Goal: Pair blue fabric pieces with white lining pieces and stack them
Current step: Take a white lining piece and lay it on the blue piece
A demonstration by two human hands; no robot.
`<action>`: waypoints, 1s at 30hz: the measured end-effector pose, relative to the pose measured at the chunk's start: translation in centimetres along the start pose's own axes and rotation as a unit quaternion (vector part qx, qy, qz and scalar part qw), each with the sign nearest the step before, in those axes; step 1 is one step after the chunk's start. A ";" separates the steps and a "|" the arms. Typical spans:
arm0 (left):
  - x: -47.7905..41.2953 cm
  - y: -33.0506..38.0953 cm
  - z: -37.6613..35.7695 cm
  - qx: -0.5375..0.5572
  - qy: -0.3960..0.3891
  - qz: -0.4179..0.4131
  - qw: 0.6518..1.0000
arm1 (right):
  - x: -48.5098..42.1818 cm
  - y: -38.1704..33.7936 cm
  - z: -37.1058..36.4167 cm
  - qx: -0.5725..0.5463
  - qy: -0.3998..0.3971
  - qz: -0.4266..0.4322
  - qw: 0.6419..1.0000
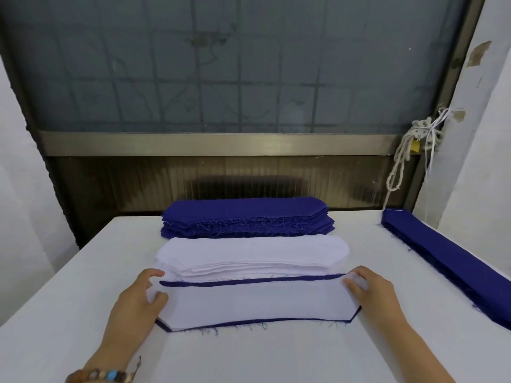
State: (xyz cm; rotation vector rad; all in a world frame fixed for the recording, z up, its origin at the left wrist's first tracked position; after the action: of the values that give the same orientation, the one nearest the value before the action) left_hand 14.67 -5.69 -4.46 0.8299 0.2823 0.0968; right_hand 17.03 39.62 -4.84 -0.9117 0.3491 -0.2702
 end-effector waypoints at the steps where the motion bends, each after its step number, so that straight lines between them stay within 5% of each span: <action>1: 0.1 0.0 0.0 0.003 -0.001 -0.005 1.000 | 0.0 -0.1 0.0 0.008 -0.001 0.003 1.000; 30: 0.2 0.0 0.4 -0.028 0.023 -0.018 0.999 | -0.6 0.2 -0.6 0.100 0.027 0.009 0.995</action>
State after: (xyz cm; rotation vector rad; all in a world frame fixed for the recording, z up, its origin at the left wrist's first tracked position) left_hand 14.97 -5.92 -4.27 0.7675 0.3360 0.0893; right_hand 16.32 39.57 -5.25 -0.7058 0.3730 -0.3086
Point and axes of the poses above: each hand's wrist, its own x-axis away from the middle knuckle, its own z-axis out of the back of the hand, y = z × x, the point moved 4 cm from there along -x, towards the middle knuckle, and after that the axes turned 1 degree about x, right-handed, at the moved point
